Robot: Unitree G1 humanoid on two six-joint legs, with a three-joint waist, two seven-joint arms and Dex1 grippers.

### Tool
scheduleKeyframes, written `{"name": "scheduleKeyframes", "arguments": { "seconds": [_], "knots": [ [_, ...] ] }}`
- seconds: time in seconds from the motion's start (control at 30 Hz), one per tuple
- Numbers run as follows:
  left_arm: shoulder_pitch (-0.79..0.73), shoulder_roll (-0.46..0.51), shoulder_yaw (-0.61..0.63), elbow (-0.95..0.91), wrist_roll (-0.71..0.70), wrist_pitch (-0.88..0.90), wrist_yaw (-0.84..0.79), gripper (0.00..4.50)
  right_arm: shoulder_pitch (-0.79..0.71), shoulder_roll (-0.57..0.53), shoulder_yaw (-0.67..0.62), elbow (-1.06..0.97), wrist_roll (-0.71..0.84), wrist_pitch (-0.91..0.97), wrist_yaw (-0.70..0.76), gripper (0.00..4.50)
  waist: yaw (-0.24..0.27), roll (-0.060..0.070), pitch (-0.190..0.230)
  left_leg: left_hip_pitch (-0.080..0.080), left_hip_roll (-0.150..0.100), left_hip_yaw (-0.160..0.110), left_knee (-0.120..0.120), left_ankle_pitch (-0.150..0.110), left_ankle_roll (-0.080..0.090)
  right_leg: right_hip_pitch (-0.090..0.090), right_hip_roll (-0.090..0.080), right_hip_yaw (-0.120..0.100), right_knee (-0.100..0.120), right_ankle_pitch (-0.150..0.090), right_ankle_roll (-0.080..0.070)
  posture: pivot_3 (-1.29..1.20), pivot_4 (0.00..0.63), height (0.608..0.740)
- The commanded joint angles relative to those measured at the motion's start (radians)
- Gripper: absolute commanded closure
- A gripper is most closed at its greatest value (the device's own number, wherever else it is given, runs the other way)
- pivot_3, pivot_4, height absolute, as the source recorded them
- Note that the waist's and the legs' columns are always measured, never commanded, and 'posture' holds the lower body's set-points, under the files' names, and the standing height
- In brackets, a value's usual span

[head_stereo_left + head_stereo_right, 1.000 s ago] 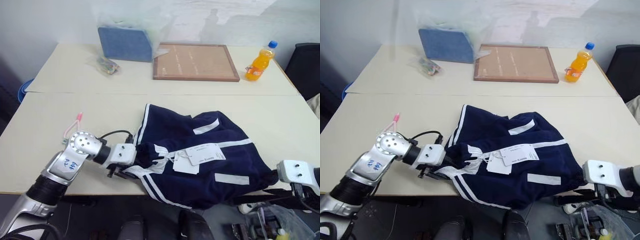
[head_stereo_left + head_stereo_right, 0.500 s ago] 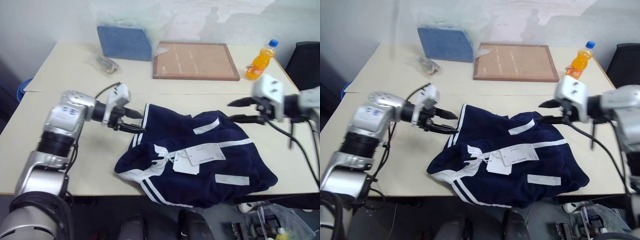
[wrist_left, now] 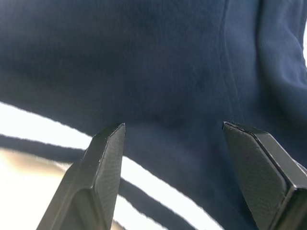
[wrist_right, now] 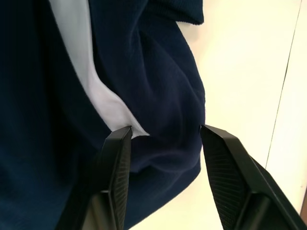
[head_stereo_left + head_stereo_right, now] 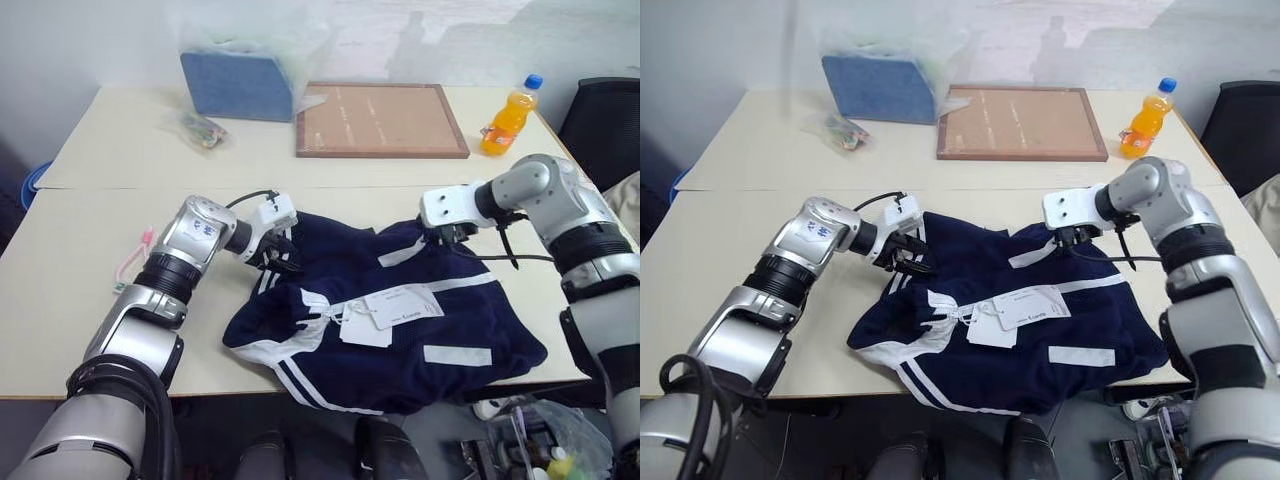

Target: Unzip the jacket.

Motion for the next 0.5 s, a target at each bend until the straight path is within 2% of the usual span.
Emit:
{"name": "scheduleKeyframes", "arguments": {
  "seconds": [0.03,0.17,0.3,0.5],
  "knots": [
    [0.006,-0.009,0.008,0.005,0.020,-0.010,0.017,2.04,-0.043,0.023,-0.006,0.091,-0.045,-0.063,-0.063,3.15,-0.002,0.000,0.000,0.000,0.000,0.000,0.000,0.000,0.000,0.000,0.000,0.000,0.000,0.000,0.000,0.00,0.150,0.740],
    [0.011,-0.007,0.010,0.009,0.038,-0.045,0.028,3.31,-0.058,0.036,-0.021,0.139,-0.066,-0.082,-0.080,4.50,-0.005,0.000,0.000,0.000,0.000,0.000,-0.001,0.000,0.000,0.000,0.000,0.000,0.000,0.000,0.000,0.00,0.150,0.740],
    [-0.005,-0.017,0.022,0.036,0.043,-0.065,0.035,4.47,-0.060,0.038,-0.036,0.160,-0.074,-0.079,-0.104,4.50,-0.007,0.001,0.000,0.000,0.000,0.000,-0.001,0.000,0.000,0.000,0.000,0.000,0.000,0.000,0.000,0.00,0.150,0.740],
    [-0.086,-0.057,0.027,0.172,0.079,-0.179,0.074,4.47,-0.063,0.038,-0.048,0.181,-0.098,-0.012,-0.208,4.50,-0.003,0.001,0.000,0.000,0.000,0.000,-0.001,0.000,0.000,0.000,0.000,0.000,0.000,0.000,0.000,0.00,0.150,0.740]
  ]
}}
